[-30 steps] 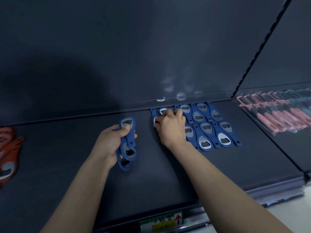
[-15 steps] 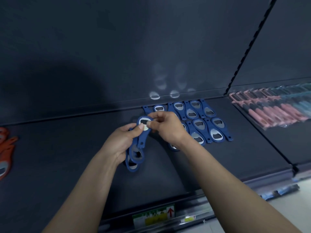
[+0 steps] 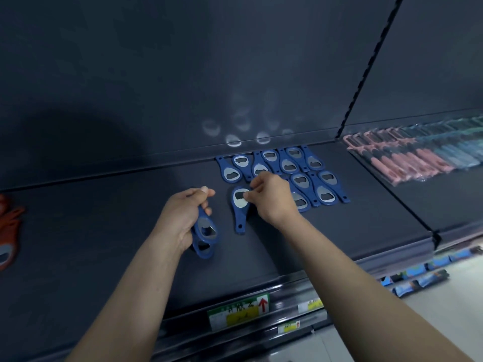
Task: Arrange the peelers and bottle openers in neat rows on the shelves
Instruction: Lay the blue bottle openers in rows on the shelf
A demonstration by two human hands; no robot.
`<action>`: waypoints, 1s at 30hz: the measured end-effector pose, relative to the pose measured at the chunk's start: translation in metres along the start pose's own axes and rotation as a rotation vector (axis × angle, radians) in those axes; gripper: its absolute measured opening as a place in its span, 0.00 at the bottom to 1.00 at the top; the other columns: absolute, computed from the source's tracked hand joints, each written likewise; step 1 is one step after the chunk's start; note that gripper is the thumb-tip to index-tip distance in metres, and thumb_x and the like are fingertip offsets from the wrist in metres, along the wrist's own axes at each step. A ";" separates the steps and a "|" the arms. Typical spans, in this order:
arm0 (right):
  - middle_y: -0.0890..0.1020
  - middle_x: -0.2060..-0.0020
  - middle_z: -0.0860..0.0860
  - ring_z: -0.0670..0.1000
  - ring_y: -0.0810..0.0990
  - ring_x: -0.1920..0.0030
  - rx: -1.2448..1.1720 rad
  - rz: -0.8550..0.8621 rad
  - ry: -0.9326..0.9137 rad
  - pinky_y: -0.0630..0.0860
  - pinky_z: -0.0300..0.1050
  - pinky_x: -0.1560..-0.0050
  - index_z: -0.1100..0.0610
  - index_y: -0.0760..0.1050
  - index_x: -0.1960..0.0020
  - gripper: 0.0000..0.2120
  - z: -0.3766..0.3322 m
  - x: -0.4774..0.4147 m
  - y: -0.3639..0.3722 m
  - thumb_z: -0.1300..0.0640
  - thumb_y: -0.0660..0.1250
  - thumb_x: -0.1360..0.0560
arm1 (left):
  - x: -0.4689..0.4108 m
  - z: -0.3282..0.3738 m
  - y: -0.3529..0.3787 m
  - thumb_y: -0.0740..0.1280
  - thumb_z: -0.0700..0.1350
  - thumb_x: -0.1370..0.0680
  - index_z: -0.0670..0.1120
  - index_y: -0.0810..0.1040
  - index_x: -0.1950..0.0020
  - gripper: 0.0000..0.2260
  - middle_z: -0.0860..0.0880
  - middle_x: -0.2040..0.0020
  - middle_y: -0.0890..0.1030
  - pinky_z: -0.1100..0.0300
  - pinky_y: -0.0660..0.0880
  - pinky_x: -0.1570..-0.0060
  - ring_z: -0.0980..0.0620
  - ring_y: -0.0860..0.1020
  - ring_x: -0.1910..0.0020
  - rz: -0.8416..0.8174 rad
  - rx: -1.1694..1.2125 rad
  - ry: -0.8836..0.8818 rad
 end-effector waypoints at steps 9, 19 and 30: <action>0.79 0.53 0.54 0.53 0.71 0.46 0.221 0.064 -0.207 0.70 0.43 0.50 0.57 0.78 0.46 0.13 0.006 0.010 0.005 0.51 0.69 0.26 | 0.002 0.002 -0.002 0.62 0.42 0.20 0.42 0.78 0.59 0.10 0.50 0.72 0.69 0.66 0.69 0.75 0.54 0.69 0.73 -0.001 0.047 0.024; 0.77 0.39 0.46 0.53 0.62 0.45 0.511 0.021 -0.428 0.62 0.43 0.40 0.55 0.78 0.41 0.17 0.010 0.021 0.014 0.46 0.65 0.24 | -0.001 0.000 0.007 0.63 0.44 0.21 0.42 0.78 0.59 0.10 0.50 0.71 0.70 0.66 0.70 0.74 0.54 0.70 0.72 0.002 0.065 -0.016; 0.82 0.50 0.50 0.47 0.74 0.47 0.077 -0.068 -0.383 0.71 0.43 0.43 0.54 0.78 0.41 0.15 -0.009 0.028 0.007 0.50 0.68 0.26 | -0.004 -0.004 0.011 0.63 0.47 0.21 0.43 0.77 0.62 0.12 0.49 0.68 0.71 0.61 0.72 0.67 0.53 0.72 0.70 0.076 0.062 -0.043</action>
Point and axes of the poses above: each hand's wrist, its own x-axis away from the middle knuckle, its own y-axis out of the palm, z = x × y, the point moved 3 cm from there along -x, towards the middle knuckle
